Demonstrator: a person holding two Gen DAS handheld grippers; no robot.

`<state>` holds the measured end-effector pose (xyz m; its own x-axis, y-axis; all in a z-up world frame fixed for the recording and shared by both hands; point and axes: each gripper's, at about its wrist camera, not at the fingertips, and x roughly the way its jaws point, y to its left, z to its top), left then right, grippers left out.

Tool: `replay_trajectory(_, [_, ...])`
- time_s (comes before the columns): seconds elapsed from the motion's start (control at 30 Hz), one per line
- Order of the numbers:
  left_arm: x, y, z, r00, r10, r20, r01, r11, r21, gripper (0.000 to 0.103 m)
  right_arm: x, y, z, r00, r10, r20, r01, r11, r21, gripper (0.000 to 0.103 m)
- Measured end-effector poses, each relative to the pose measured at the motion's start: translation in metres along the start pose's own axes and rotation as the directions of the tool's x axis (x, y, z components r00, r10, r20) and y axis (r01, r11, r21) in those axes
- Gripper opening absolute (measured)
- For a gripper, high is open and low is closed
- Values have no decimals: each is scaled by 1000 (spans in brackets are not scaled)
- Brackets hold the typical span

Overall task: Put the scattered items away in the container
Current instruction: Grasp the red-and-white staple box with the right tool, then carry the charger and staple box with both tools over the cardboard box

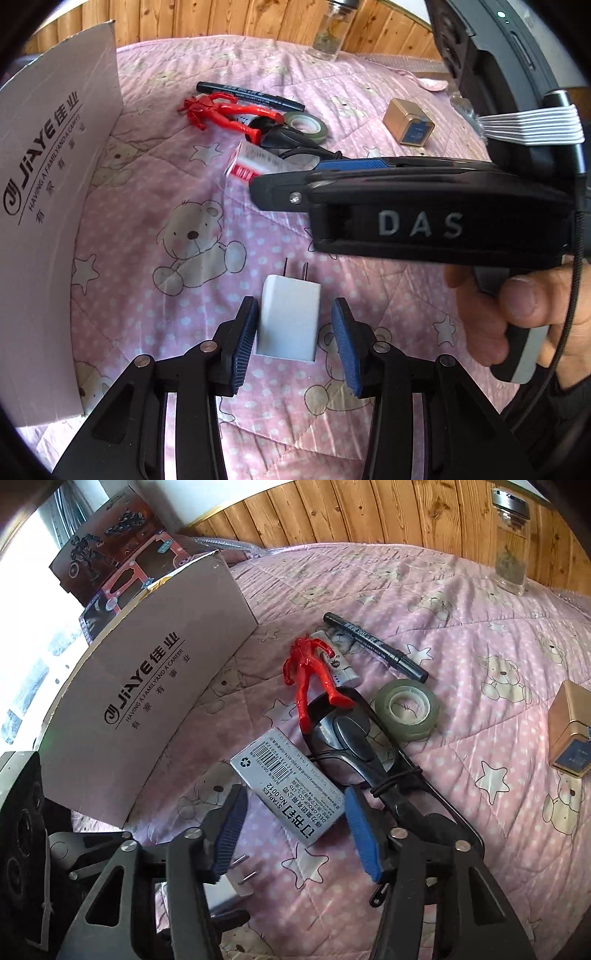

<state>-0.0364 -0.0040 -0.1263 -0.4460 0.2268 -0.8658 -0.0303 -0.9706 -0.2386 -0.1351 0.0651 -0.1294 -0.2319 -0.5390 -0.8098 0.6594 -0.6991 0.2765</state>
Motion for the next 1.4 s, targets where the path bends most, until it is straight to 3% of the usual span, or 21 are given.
replay_trajectory(0.03, [0,0,-1,1000,-3,-2,3,1000,-1,44,2,4,0,1000,-6,4,6,1000,-26,75])
replay_trajectory(0.1, [-1,0,-2,1000,-3,1,3,1000,0,44,6,15,-2,999,-41,7,41,995,-96,78])
replay_trajectory(0.17, [0,-1,-2,1000,1,12,-1,1000,2,43,11,20,-1,995,-95,7,96,987,-129,71])
replay_trajectory(0.23, [1,-2,-1,1000,4,22,-4,1000,-5,41,15,12,3,998,-63,-17,61,996,-67,18])
replay_trajectory(0.3, [1,2,2,1000,3,28,-2,1000,-21,34,13,-5,4,1000,-10,-16,10,999,31,17])
replay_trajectory(0.43, [-1,12,5,999,-44,24,46,996,-78,33,-2,-18,6,998,59,16,-60,990,128,16])
replay_trajectory(0.57, [-5,11,6,999,-41,28,43,996,-74,33,-14,-26,2,993,111,30,-115,971,208,16])
replay_trajectory(0.83, [-27,3,10,997,-32,64,35,998,-52,33,-38,-26,-16,995,87,55,-99,959,267,15])
replay_trajectory(1.13, [-65,0,12,991,-41,129,47,998,-50,33,-78,-27,-33,980,114,163,-167,919,357,15])
replay_trajectory(1.4, [-91,-11,7,985,-57,163,62,998,-26,33,-92,-10,-52,980,102,171,-161,913,376,15])
